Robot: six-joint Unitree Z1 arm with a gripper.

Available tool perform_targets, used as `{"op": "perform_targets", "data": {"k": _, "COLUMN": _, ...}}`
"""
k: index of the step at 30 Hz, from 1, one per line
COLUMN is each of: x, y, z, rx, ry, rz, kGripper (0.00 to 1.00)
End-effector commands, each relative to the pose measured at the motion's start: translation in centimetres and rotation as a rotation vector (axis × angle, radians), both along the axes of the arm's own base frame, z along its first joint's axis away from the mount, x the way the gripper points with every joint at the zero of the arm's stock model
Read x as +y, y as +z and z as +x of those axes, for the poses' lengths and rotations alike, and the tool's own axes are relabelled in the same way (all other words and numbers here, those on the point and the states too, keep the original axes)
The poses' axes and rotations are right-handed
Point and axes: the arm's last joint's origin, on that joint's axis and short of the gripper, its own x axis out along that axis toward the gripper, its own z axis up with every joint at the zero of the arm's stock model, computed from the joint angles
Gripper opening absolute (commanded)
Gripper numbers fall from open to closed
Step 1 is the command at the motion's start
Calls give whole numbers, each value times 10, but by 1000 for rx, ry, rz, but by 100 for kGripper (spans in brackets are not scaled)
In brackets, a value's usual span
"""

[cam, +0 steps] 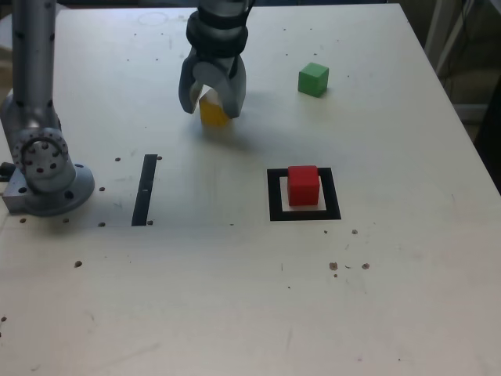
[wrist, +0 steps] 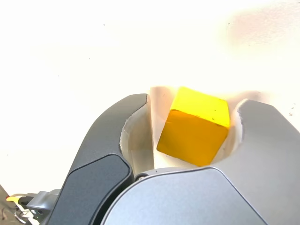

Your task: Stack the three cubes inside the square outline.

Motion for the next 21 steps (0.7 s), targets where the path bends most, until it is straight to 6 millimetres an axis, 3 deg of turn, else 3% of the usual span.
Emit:
{"op": "perform_targets", "data": {"k": 1, "x": -1, "y": 4, "z": 0, "rx": -12, "ry": -5, "rz": 1, "kGripper": 36}}
{"op": "perform_targets", "data": {"k": 15, "x": -2, "y": -1, "z": 4, "rx": -22, "ry": -48, "rz": -52, "kGripper": 25}}
{"op": "perform_targets", "data": {"k": 21, "x": -6, "y": 12, "z": 6, "rx": -57, "ry": -54, "rz": -91, "kGripper": 19}}
